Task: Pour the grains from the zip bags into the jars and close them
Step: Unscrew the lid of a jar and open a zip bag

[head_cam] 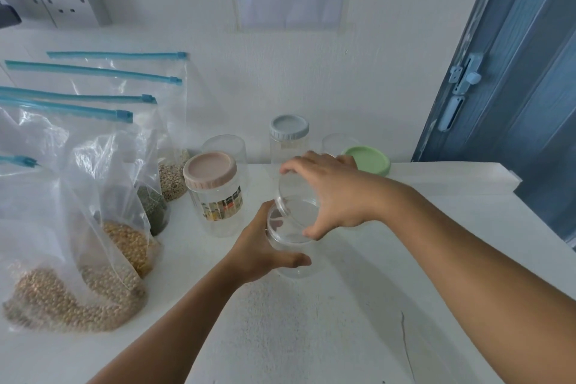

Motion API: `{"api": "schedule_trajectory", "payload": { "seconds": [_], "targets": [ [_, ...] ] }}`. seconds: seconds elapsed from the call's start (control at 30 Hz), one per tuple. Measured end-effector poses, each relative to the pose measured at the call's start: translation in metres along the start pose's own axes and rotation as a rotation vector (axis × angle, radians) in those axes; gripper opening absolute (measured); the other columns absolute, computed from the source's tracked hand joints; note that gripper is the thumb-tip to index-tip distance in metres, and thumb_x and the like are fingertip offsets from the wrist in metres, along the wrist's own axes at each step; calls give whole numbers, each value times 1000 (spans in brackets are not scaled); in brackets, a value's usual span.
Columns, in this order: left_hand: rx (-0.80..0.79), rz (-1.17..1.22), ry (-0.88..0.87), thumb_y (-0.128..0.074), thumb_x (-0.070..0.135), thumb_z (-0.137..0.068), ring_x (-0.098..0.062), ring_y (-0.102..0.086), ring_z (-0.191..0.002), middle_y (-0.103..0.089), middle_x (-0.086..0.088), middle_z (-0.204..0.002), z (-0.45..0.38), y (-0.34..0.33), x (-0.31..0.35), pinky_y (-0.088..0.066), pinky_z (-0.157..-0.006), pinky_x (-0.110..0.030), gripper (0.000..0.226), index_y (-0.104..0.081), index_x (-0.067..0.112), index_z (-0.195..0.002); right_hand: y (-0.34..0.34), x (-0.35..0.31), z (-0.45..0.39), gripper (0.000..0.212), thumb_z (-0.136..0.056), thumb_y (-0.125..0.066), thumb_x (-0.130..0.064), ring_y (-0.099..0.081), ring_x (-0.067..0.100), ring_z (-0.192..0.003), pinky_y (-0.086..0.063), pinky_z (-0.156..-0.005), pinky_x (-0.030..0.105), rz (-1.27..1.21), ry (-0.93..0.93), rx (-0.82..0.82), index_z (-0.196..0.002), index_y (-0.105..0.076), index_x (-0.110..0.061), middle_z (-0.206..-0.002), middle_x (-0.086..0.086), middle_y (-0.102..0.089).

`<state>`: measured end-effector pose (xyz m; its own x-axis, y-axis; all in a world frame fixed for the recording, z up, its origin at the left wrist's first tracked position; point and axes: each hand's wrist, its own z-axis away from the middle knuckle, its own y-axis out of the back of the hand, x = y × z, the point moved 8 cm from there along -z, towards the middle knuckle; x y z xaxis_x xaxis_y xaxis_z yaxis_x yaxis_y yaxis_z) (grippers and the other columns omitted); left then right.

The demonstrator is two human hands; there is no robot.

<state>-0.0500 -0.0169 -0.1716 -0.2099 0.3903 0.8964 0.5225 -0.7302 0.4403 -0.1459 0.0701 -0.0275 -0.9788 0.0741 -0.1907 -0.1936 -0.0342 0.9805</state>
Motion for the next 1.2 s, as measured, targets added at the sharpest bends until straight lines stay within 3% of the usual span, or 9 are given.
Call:
{"api": "schedule_trajectory", "payload": {
  "seconds": [0.17, 0.33, 0.4, 0.5, 0.63, 0.8, 0.93, 1.03, 1.2],
  "targets": [
    [27, 3, 1, -100, 54, -49, -9, -53, -132, -53, 21, -139, 7, 11, -7, -48, -108, -30, 118, -36, 45, -147, -28, 35, 52, 103, -73, -93, -34, -43, -6, -137, -44, -111, 32, -606, -95, 248, -148, -24, -41, -151, -24, -34],
    [49, 5, 10, -100, 59, -47, -9, -54, -131, -54, 20, -139, 11, 19, -13, -46, -104, -25, 121, -37, 42, -148, -93, 72, 89, 97, -73, -95, -16, -53, 1, -136, -47, -105, 23, -972, -214, 369, -139, -27, -35, -153, -13, -47],
    [49, 8, 10, -100, 60, -45, -9, -55, -130, -54, 20, -139, 12, 20, -14, -46, -103, -25, 122, -37, 42, -148, -121, 80, 95, 97, -71, -97, -28, -51, -3, -135, -50, -98, 18, -963, -308, 320, -138, -27, -39, -148, -21, -50],
    [50, 6, 12, -101, 58, -45, -8, -55, -130, -55, 19, -138, 12, 21, -12, -47, -102, -25, 121, -38, 43, -148, -148, 89, 96, 103, -63, -93, -60, -46, -6, -135, -45, -110, 32, -798, -439, 230, -140, -26, -46, -145, -30, -49],
    [47, 12, 14, -103, 51, -50, -9, -55, -131, -55, 18, -139, 12, 22, -12, -49, -105, -30, 117, -39, 41, -147, -156, 95, 87, 112, -66, -83, -74, -34, 15, -141, -25, -116, 40, -454, -551, 140, -154, -25, -36, -153, -12, -37],
    [45, 0, 29, -102, 53, -47, -6, -55, -129, -55, 20, -139, 14, 22, -12, -48, -103, -29, 119, -39, 42, -147, -168, 98, 88, 119, -66, -75, -83, -19, 22, -144, -17, -119, 43, -365, -588, 41, -159, -17, -39, -151, -6, -20],
    [14, -13, 44, -103, 48, -49, -2, -54, -129, -55, 20, -139, 14, 24, -10, -46, -103, -25, 115, -39, 45, -145, -133, 67, 77, 104, -76, -74, -76, -28, 13, -140, -24, -119, 40, -464, -361, 218, -160, -23, -41, -146, -14, -32],
    [-30, -17, 69, -104, 48, -49, -4, -54, -132, -55, 19, -141, 16, 28, -11, -47, -106, -27, 118, -39, 43, -146, -119, 42, 53, 106, -79, -78, -67, -32, 4, -140, -33, -117, 35, -688, -254, 145, -162, -18, -42, -152, -21, -34],
    [-74, -25, 138, -104, 50, -47, -9, -52, -137, -54, 15, -144, 29, 39, -14, -45, -111, -30, 118, -38, 44, -146, -112, 20, 22, 97, -81, -80, -62, -45, 4, -131, -42, -110, 34, -693, -196, 100, -159, -28, -40, -154, -18, -42]
  ]
}}
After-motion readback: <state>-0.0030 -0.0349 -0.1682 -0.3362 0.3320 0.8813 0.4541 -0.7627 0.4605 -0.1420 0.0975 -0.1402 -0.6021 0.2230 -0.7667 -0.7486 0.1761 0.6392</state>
